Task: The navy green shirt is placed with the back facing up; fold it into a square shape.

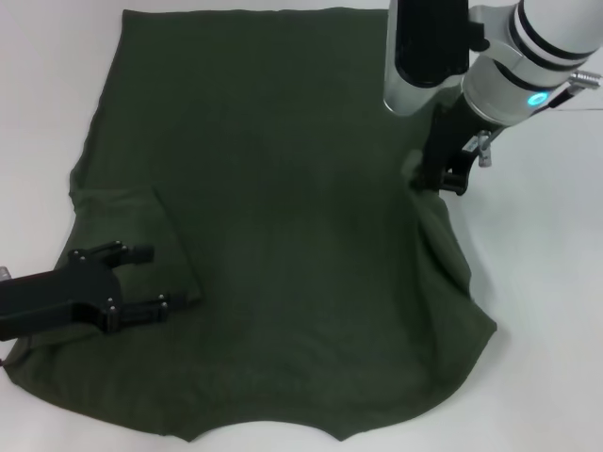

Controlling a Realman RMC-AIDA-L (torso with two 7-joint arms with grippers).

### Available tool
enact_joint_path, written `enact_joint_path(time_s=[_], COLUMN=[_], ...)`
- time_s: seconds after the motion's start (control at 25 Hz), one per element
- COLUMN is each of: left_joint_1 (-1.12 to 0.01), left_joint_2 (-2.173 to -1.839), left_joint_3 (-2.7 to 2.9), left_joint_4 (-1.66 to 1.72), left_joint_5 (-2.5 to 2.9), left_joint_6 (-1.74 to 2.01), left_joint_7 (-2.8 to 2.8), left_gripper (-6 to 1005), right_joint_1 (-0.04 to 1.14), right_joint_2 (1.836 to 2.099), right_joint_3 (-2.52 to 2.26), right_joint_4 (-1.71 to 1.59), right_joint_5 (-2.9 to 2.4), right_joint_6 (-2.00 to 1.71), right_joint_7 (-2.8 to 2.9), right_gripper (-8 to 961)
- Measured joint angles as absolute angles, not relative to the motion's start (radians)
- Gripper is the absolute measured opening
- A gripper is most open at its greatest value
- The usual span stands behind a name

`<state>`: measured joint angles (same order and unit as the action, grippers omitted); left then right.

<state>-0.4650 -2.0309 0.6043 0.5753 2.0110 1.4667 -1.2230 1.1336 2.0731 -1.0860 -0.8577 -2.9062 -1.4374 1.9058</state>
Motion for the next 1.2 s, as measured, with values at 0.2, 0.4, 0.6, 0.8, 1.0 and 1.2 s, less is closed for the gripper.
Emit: enact_joint_path(time_s=[0.2, 0.4, 0.6, 0.8, 1.0, 1.2], left_joint_1=[-0.469, -0.469, -0.469, -0.472, -0.474, -0.479], left_joint_2=[-2.033, -2.034, -2.034, -2.034, -2.033, -2.032], left_joint_3=[0.604, 0.605, 0.605, 0.604, 0.604, 0.604], left_joint_4=[0.575, 0.575, 0.575, 0.575, 0.575, 0.575], left_joint_5=[2.011, 2.012, 2.011, 2.011, 2.011, 2.012], left_joint_6=[1.466, 1.459, 1.457, 1.457, 1.451, 1.443], left_joint_7=[-1.223, -1.223, -1.228, -1.228, -1.229, -1.229], left_gripper=[862, 861, 860, 859, 860, 860], right_joint_1=[1.145, 1.132, 1.120, 1.098, 1.084, 1.098], right_joint_2=[2.057, 2.021, 1.996, 1.969, 1.955, 1.959], right_joint_3=[-1.108, -1.114, -1.111, -1.106, -1.114, -1.085], right_joint_4=[-0.857, -0.855, -0.866, -0.886, -0.890, -0.898], right_joint_5=[-2.930, -2.931, -2.931, -2.932, -2.933, -2.931], right_joint_6=[-1.437, -1.485, -1.548, -1.586, -1.599, -1.600], right_joint_7=[1.975, 2.016, 2.029, 2.054, 2.072, 2.068], right_gripper=[54, 56, 58, 60, 62, 64])
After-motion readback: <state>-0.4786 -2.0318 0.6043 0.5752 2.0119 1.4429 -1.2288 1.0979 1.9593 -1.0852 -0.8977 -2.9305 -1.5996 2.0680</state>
